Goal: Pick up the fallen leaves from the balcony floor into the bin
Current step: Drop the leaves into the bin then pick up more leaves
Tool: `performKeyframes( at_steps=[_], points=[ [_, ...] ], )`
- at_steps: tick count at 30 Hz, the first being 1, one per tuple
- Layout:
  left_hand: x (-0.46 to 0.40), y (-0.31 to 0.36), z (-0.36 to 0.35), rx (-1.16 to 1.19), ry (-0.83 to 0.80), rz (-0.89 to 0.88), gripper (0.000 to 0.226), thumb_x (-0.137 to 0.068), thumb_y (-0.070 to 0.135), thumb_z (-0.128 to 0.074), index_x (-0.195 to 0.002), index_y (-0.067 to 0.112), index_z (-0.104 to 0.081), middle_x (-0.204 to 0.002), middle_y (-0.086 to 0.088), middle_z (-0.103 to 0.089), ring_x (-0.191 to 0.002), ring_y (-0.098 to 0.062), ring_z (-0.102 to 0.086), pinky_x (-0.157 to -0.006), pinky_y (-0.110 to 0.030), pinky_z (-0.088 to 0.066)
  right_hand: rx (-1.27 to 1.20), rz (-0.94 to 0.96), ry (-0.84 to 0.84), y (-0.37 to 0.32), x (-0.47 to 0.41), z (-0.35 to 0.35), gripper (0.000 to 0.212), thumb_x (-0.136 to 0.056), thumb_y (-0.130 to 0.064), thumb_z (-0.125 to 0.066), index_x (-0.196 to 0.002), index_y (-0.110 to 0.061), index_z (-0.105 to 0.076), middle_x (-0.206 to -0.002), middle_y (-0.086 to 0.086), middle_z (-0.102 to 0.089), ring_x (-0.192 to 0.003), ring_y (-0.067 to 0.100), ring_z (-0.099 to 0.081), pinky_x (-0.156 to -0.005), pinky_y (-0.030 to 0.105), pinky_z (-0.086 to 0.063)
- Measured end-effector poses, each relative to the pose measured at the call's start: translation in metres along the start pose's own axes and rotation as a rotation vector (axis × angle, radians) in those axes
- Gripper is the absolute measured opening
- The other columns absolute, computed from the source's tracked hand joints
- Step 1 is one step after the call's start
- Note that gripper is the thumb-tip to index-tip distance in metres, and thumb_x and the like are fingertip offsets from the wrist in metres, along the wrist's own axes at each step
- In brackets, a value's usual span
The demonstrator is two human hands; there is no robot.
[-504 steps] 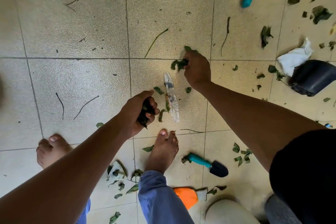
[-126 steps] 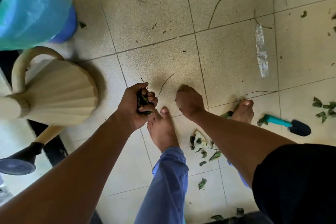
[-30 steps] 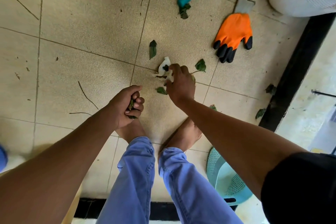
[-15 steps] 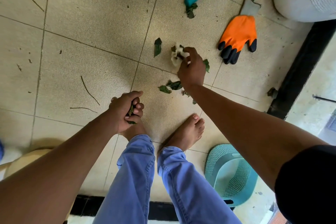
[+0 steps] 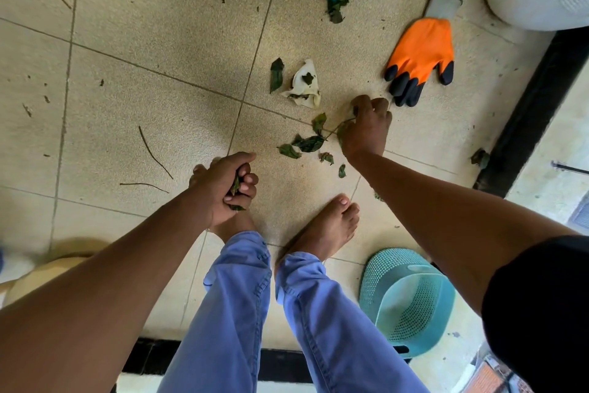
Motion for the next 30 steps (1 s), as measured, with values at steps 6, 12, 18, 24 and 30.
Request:
performKeyframes(
  at_steps=[6, 12, 18, 24, 30],
  points=[
    [-0.003, 0.001, -0.007, -0.003, -0.007, 0.001, 0.05, -0.098, 0.034, -0.059, -0.054, 0.02, -0.041, -0.057, 0.004, -0.038, -0.04, -0.004, -0.034, -0.028, -0.012, -0.016, -0.068, -0.118, -0.089, 0.019, -0.02, 0.001, 0.028, -0.078, 0.0, -0.054, -0.09, -0.018, -0.072, -0.098, 0.005, -0.069, -0.088, 0.029, -0.064, -0.075, 0.032, -0.051],
    [-0.002, 0.005, -0.015, 0.007, -0.029, -0.005, 0.049, -0.099, 0.033, -0.058, -0.055, 0.02, -0.04, -0.057, 0.004, -0.036, -0.04, -0.004, -0.034, -0.027, -0.012, -0.015, -0.162, 0.03, 0.04, -0.008, 0.008, 0.031, 0.019, -0.077, -0.004, -0.061, -0.082, -0.017, -0.073, -0.094, 0.007, -0.065, -0.09, 0.025, -0.059, -0.08, 0.036, -0.049],
    [-0.002, 0.003, -0.013, 0.001, -0.014, -0.006, 0.052, -0.099, 0.034, -0.058, -0.051, 0.02, -0.042, -0.056, 0.004, -0.038, -0.04, -0.004, -0.034, -0.028, -0.012, -0.015, -0.016, 0.337, -0.152, -0.058, 0.044, -0.016, 0.017, -0.083, -0.002, -0.07, -0.092, -0.016, -0.074, -0.126, 0.009, -0.053, -0.113, 0.029, -0.05, -0.078, 0.03, -0.045],
    [-0.005, -0.005, -0.001, -0.001, 0.014, 0.017, 0.05, -0.097, 0.034, -0.06, -0.053, 0.02, -0.042, -0.057, 0.003, -0.038, -0.04, -0.005, -0.034, -0.03, -0.012, -0.014, 0.143, 0.351, -0.162, -0.071, 0.023, -0.027, 0.025, -0.082, 0.007, -0.063, -0.095, -0.013, -0.072, -0.106, 0.008, -0.061, -0.097, 0.03, -0.053, -0.072, 0.042, -0.054],
    [-0.002, -0.002, 0.004, 0.007, 0.029, 0.008, 0.049, -0.098, 0.032, -0.06, -0.054, 0.02, -0.042, -0.057, 0.003, -0.038, -0.041, -0.005, -0.034, -0.03, -0.012, -0.014, -0.026, 0.295, -0.12, -0.071, 0.015, 0.004, 0.02, -0.083, -0.003, -0.066, -0.094, -0.02, -0.062, -0.085, -0.001, -0.065, -0.077, 0.021, -0.06, -0.063, 0.037, -0.053]
  ],
)
Point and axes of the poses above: each hand's wrist, its own x-axis away from the middle knuckle, its own z-axis out of the back of the hand, y = z × x, the point moved 10 cm from there along -x, towards the middle knuckle
